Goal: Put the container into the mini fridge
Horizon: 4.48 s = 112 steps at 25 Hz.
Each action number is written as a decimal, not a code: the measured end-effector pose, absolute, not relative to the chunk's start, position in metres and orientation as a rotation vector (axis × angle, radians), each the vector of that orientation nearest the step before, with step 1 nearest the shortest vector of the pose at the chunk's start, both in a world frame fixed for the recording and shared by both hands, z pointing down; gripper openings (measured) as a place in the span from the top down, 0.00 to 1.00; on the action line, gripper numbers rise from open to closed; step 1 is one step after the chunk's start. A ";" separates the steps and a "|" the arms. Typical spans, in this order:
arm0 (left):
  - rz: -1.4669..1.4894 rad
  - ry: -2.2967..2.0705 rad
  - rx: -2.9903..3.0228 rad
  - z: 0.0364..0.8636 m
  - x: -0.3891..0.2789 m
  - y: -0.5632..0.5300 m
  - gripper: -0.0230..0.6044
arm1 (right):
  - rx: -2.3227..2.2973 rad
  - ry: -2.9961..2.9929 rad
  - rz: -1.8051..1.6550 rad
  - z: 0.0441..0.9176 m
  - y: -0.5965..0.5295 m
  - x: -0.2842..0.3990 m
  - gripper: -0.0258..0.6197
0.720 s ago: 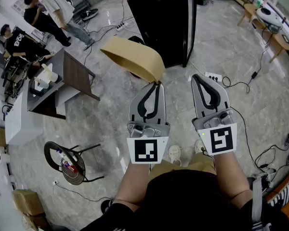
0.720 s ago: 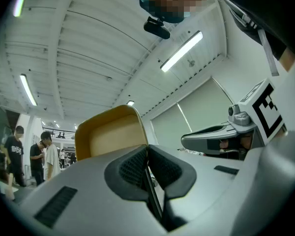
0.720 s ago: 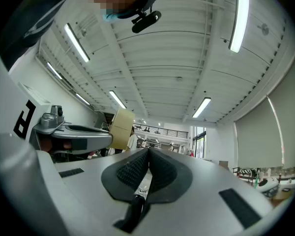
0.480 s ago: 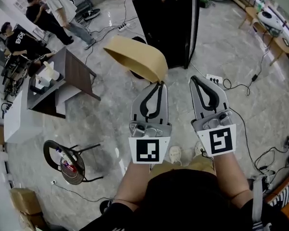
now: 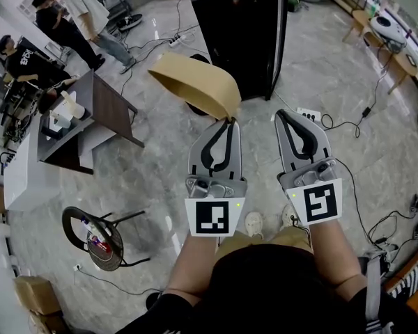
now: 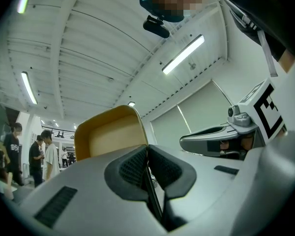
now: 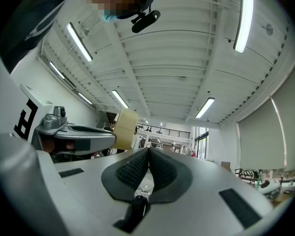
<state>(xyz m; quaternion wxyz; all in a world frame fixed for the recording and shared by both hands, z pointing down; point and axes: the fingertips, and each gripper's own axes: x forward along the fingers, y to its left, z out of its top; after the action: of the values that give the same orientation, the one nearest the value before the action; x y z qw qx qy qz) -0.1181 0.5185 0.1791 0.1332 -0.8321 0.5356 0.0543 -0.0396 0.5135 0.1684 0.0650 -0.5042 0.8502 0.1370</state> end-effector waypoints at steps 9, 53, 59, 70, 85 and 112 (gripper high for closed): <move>0.162 1.558 -2.424 0.181 -0.140 0.517 0.92 | -1.535 2.563 0.427 0.167 0.513 -0.055 0.91; 0.061 1.606 -2.419 0.225 -0.098 0.212 0.92 | -1.456 2.627 0.383 0.202 0.196 -0.012 0.91; 0.095 1.663 -2.421 0.222 -0.088 0.145 0.92 | -1.409 2.632 0.339 0.196 0.132 -0.006 0.91; -0.013 1.655 -2.407 0.231 -0.065 0.060 0.92 | -1.362 2.651 0.335 0.194 0.043 0.012 0.91; 0.014 1.686 -2.372 0.225 -0.056 0.004 0.92 | -1.303 2.662 0.326 0.191 -0.016 0.019 0.91; -0.218 1.464 -2.446 0.256 -0.142 -0.106 0.92 | -1.530 2.703 0.324 0.227 -0.128 -0.050 0.91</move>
<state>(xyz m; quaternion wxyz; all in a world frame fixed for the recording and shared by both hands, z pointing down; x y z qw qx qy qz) -0.1420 -0.1062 0.2555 0.1408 -0.8470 0.5069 -0.0755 -0.0495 -0.1277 0.2268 0.0093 -0.4899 0.8656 0.1036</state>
